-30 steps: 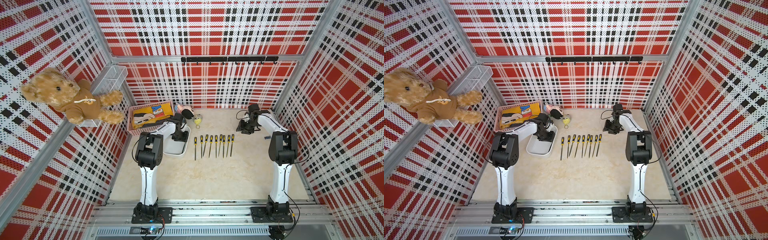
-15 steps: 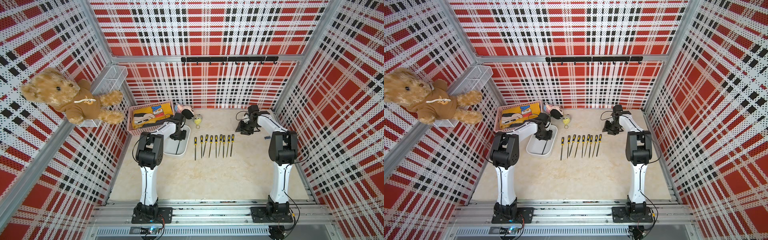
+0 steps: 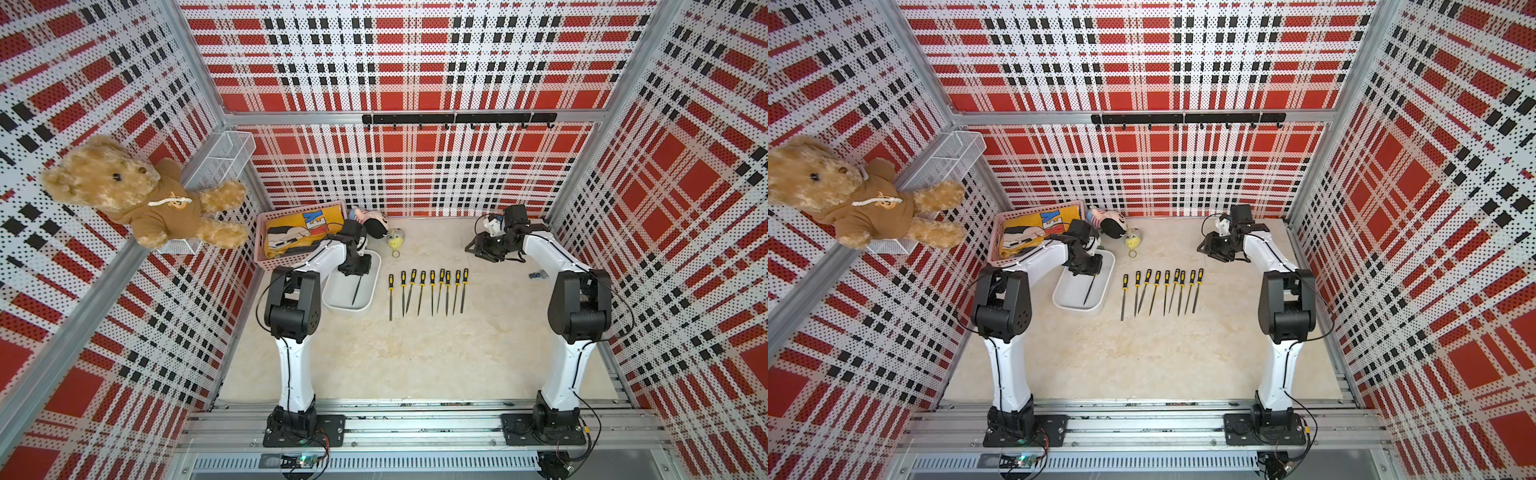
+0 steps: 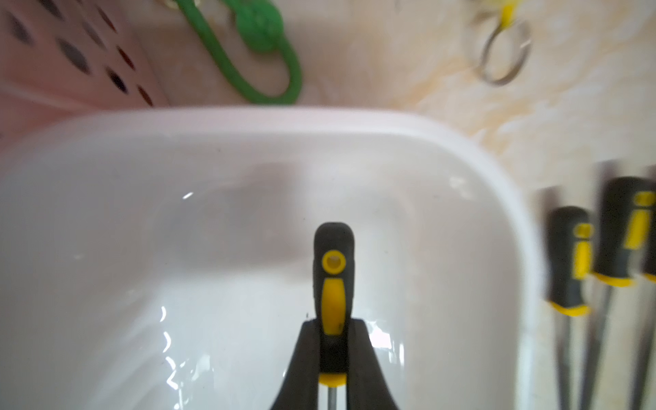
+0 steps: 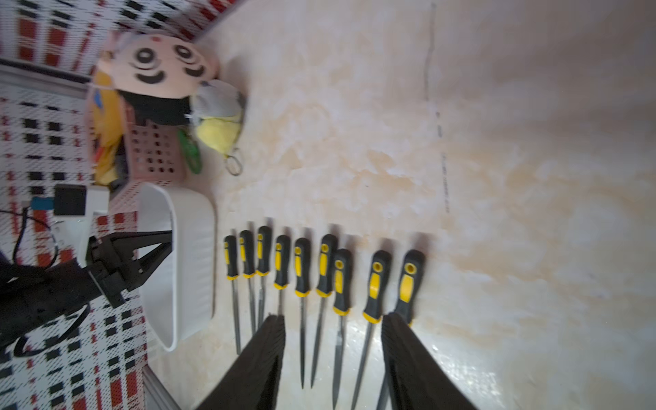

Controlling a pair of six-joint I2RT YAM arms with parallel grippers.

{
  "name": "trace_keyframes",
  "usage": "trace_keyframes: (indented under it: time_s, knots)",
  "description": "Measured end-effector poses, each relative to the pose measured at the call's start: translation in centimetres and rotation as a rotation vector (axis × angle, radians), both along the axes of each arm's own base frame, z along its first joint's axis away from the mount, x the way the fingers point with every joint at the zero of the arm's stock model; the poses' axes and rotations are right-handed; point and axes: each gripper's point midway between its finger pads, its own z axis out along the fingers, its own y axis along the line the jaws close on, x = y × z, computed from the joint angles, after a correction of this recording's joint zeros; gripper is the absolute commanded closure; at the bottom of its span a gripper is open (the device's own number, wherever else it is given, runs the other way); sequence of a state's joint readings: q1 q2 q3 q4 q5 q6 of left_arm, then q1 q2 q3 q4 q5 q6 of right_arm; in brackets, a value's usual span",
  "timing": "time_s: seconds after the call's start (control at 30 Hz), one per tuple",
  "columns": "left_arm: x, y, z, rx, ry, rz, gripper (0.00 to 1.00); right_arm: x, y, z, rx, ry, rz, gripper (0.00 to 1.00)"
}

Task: Take the file tool out of the storage box
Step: Pick up the file tool from the storage box.

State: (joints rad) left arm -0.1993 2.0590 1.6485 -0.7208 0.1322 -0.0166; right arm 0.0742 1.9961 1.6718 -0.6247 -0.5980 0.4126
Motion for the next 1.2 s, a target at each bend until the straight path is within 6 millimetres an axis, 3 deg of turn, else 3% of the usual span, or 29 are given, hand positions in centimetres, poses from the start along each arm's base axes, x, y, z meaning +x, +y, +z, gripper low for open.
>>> trace_keyframes:
  time_s: [0.2, 0.27, 0.33, 0.53, 0.67, 0.9, 1.13, 1.2]
  knots:
    - [1.8, -3.2, 13.5, -0.262, -0.252, -0.134, 1.00, -0.4, 6.0, 6.6, 0.201, -0.219, 0.173, 0.44]
    - [0.9, -4.4, 16.7, -0.361, -0.296, -0.204, 1.00, -1.2, 9.1, 8.1, 0.277, -0.263, 0.252, 0.43]
    - [-0.2, -5.6, 18.3, -0.451, -0.300, -0.276, 1.00, -2.1, 11.7, 9.3, 0.341, -0.285, 0.316, 0.43]
    - [-3.6, -8.6, 19.8, -0.673, -0.234, -0.453, 1.00, -3.5, 18.7, 13.7, 0.508, -0.384, 0.488, 0.43]
    - [-5.3, -9.6, 20.9, -0.781, -0.211, -0.536, 1.00, -3.7, 21.4, 15.3, 0.566, -0.423, 0.551, 0.45]
    - [-6.2, -9.3, 21.5, -0.866, -0.193, -0.578, 1.00, -4.0, 22.8, 16.2, 0.597, -0.431, 0.604, 0.49]
    - [-6.7, -9.5, 21.8, -0.901, -0.184, -0.601, 1.00, -5.4, 24.2, 15.9, 0.606, -0.401, 0.653, 0.49]
    - [-6.8, -9.6, 21.9, -0.904, -0.183, -0.605, 1.00, -5.8, 24.6, 15.7, 0.609, -0.392, 0.666, 0.56]
